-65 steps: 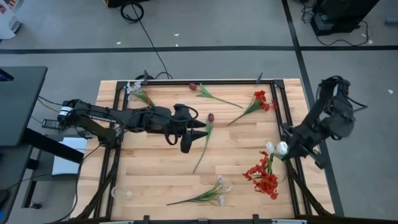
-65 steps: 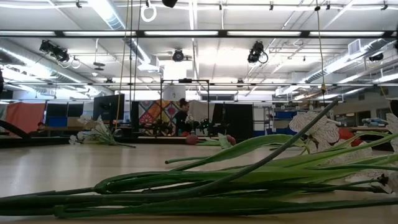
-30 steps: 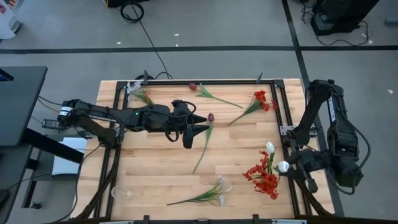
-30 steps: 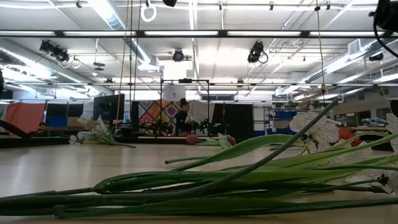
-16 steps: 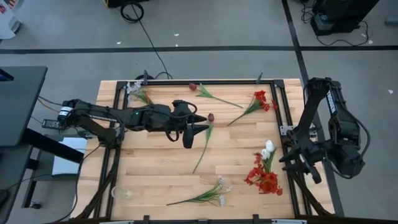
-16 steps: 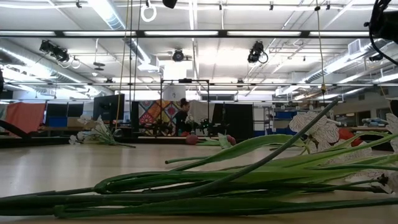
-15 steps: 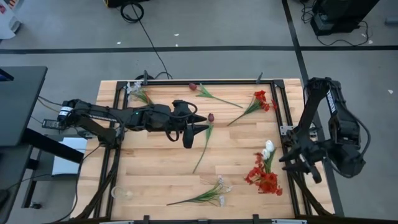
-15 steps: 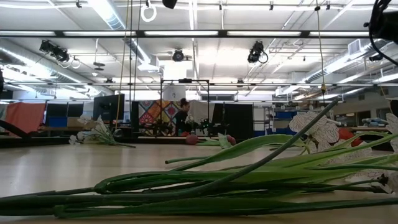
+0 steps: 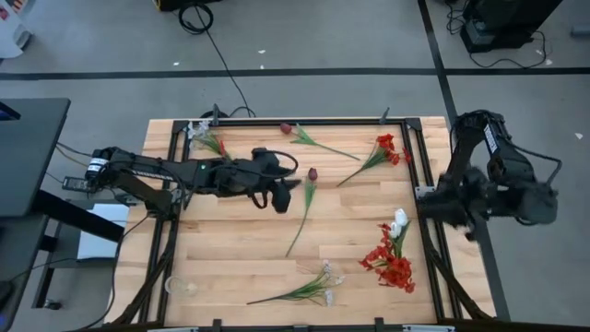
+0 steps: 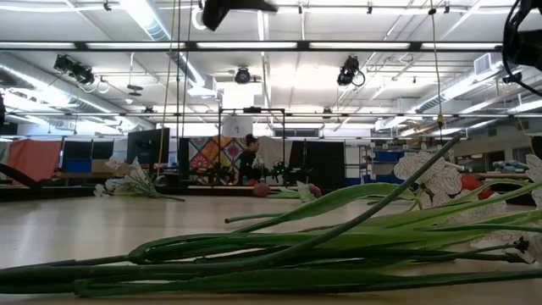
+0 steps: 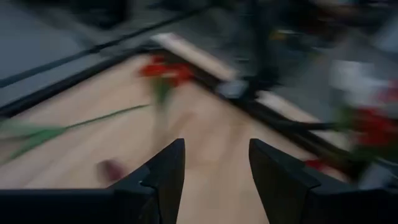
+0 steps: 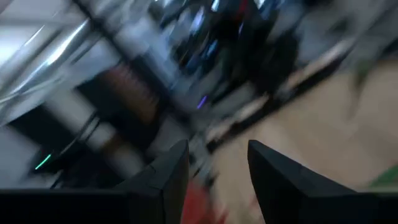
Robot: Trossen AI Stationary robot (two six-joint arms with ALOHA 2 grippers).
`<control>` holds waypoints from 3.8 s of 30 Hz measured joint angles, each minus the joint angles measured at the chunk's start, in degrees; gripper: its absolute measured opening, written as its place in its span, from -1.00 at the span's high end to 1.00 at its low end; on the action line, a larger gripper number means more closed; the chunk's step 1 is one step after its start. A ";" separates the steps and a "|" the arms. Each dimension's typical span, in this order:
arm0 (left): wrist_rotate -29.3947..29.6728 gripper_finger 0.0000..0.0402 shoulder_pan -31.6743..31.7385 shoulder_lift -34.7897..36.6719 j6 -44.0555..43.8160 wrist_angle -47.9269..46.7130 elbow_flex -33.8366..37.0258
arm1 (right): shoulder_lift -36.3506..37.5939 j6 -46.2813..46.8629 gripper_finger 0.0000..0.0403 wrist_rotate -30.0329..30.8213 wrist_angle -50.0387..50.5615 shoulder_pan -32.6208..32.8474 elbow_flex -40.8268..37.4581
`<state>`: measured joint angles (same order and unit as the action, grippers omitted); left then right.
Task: Sort flowers into vase by color
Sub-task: Put the orange flowers into the red vase
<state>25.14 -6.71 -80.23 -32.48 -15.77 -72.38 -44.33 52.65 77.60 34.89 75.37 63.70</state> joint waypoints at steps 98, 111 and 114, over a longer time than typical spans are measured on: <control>-17.33 0.09 22.90 0.00 20.30 -36.33 0.00 | -57.49 35.56 0.55 -69.82 16.32 -112.65 -7.85; -22.08 0.09 23.07 1.20 20.88 -27.37 0.00 | -42.51 35.74 0.92 -60.57 15.02 -108.66 -8.15; -26.24 0.09 23.05 3.01 22.21 -19.97 -0.09 | -35.93 32.79 0.92 -57.38 12.67 -106.74 -8.13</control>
<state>-1.10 16.34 -77.22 -10.27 -35.74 -72.47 -80.26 85.44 20.22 47.56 -31.37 55.57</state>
